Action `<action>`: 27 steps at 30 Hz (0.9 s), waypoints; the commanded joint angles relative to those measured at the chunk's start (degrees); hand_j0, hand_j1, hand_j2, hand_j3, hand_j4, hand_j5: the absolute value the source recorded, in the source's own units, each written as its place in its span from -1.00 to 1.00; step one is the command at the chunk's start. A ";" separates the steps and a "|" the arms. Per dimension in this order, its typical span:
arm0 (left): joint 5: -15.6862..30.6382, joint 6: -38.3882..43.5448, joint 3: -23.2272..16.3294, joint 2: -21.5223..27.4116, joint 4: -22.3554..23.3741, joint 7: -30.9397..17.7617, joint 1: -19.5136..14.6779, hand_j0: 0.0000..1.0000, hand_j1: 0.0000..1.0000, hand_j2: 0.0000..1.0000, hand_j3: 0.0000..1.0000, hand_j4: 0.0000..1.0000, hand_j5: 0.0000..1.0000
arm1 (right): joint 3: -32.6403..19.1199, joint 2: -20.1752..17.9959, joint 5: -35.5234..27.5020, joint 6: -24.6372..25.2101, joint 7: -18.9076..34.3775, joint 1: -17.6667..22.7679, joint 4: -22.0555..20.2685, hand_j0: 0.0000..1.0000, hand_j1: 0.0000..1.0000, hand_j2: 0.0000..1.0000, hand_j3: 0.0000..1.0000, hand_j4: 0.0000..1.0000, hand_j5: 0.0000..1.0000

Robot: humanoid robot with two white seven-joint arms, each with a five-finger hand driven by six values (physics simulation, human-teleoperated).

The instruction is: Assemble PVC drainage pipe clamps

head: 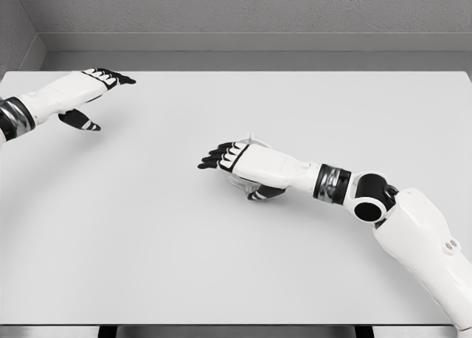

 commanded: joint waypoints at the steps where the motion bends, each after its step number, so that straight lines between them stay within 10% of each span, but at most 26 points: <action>1: 0.37 0.10 0.05 0.04 -0.01 0.04 0.00 1.00 1.00 1.00 1.00 1.00 1.00 | 0.02 0.07 -0.39 0.09 -0.03 0.00 0.15 1.00 1.00 1.00 1.00 1.00 1.00; 13: 0.37 0.10 0.05 0.84 -0.01 0.04 0.00 1.00 1.00 1.00 1.00 1.00 1.00 | -0.16 -0.11 -0.48 0.09 2.34 2.37 -8.55 1.00 1.00 1.00 1.00 1.00 1.00; 17: 0.37 0.10 0.14 1.10 -0.01 0.04 0.00 1.00 1.00 1.00 1.00 1.00 1.00 | -6.57 -13.11 -11.63 0.09 3.30 5.27 -20.86 1.00 1.00 1.00 1.00 1.00 1.00; 22: 0.81 0.10 0.14 1.36 -0.09 0.04 0.00 1.00 1.00 1.00 1.00 1.00 1.00 | -20.72 -24.19 -24.91 0.09 3.57 8.96 -19.81 1.00 1.00 1.00 1.00 1.00 1.00; 27: 0.72 0.10 0.05 1.36 -0.09 0.04 0.09 1.00 1.00 1.00 1.00 1.00 1.00 | -27.67 -25.77 -25.79 0.09 3.57 13.18 -13.39 1.00 1.00 1.00 1.00 1.00 1.00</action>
